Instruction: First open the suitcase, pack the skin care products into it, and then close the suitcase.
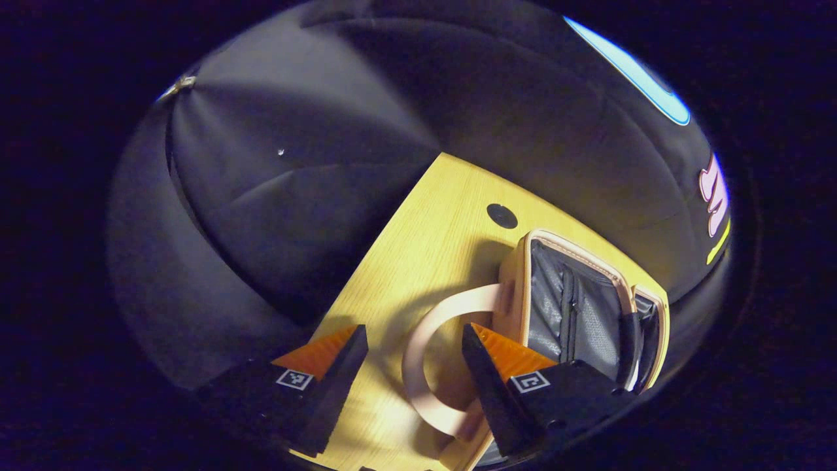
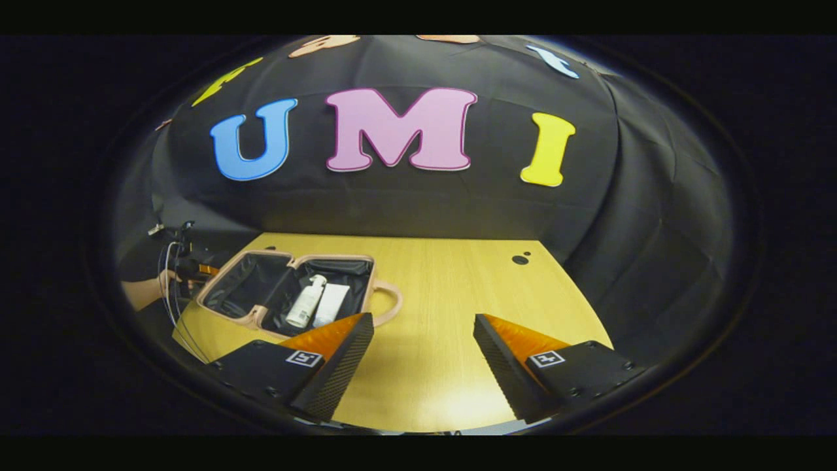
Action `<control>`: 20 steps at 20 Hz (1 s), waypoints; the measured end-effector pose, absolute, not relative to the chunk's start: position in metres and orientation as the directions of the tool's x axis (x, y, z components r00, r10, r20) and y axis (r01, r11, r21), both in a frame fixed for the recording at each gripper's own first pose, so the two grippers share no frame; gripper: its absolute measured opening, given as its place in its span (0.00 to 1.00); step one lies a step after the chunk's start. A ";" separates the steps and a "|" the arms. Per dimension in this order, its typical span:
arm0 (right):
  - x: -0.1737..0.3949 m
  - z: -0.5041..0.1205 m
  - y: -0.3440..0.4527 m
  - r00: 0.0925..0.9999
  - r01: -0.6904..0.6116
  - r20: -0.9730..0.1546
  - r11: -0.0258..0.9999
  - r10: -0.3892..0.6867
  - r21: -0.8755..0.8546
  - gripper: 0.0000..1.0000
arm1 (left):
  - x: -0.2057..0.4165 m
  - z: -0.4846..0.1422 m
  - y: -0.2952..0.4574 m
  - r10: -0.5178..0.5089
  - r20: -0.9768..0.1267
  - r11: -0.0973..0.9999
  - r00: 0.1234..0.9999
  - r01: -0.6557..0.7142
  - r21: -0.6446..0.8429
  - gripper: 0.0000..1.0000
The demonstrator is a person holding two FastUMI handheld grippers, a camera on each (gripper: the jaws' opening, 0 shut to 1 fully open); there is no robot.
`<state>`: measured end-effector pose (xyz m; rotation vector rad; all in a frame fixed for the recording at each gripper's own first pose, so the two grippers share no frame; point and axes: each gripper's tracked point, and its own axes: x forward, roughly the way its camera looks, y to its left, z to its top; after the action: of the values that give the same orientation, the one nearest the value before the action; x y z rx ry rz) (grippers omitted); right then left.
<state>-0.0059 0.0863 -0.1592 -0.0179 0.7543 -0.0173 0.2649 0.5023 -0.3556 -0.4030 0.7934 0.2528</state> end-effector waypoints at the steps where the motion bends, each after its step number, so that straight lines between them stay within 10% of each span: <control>1: -0.010 -0.159 0.080 0.726 0.009 -0.686 0.999 -0.035 -0.041 0.98 | 0.267 -0.359 0.500 0.057 -0.735 0.893 0.676 -0.364 -0.265 0.91; 6: -0.025 -0.172 0.066 0.708 0.058 -0.704 0.998 -0.059 -0.025 0.98 | 0.267 -0.368 0.507 0.060 -0.756 0.915 0.652 -0.339 -0.220 0.74; 11: -0.030 -0.186 0.060 0.694 0.068 -0.717 0.998 -0.054 -0.009 0.93 | 0.267 -0.364 0.501 0.066 -0.720 0.905 0.691 -0.345 -0.249 0.22; 20: 0.001 -0.185 0.058 0.725 0.025 -0.688 0.998 0.018 0.053 0.98 | 0.246 -0.202 0.461 0.100 -0.517 0.945 0.850 -0.243 -0.217 0.10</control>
<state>0.0015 0.0579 -0.1847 0.0599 0.7598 -0.0041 0.2465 0.4612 -0.2023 -0.2814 0.5259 0.1833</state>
